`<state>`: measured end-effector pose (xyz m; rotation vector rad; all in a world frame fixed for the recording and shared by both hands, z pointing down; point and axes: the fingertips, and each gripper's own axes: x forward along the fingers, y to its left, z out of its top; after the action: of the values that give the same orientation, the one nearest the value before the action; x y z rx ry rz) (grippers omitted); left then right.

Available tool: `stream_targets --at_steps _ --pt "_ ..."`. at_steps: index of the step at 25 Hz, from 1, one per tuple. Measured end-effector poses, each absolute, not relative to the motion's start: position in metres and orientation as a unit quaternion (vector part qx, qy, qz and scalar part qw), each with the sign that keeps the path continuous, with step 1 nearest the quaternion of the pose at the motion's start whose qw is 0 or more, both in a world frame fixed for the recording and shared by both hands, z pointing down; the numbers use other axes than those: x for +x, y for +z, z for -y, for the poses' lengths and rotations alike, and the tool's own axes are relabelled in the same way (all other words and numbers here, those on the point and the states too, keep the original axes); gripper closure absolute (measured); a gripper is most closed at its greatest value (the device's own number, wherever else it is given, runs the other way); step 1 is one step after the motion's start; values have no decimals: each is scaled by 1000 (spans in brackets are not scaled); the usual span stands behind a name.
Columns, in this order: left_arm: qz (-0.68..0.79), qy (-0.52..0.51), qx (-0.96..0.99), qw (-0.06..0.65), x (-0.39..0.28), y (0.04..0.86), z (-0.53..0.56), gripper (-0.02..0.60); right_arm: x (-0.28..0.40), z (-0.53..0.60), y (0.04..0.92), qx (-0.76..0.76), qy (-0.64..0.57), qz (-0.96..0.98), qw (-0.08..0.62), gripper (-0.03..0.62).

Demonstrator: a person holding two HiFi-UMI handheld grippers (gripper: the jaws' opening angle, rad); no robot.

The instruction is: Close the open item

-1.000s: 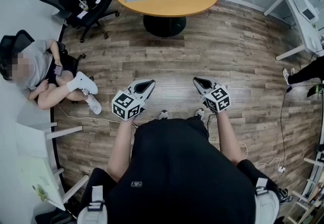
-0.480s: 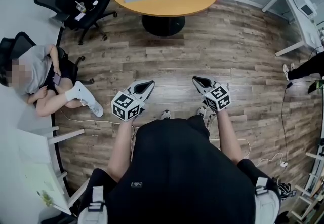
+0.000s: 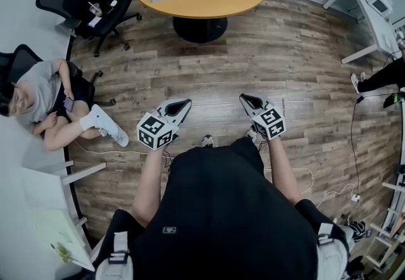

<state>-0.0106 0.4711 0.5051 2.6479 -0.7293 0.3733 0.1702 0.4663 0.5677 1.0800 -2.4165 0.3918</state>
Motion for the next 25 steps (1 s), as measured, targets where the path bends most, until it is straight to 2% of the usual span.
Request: stream_targets --at_steps 10,25 --pt "260 143 935 194 0 507 -464 575 176 -457 569 385 151 885 214 583" --pt "338 131 908 211 4 506 -401 577 171 -360 568 306 114 919 222 583"
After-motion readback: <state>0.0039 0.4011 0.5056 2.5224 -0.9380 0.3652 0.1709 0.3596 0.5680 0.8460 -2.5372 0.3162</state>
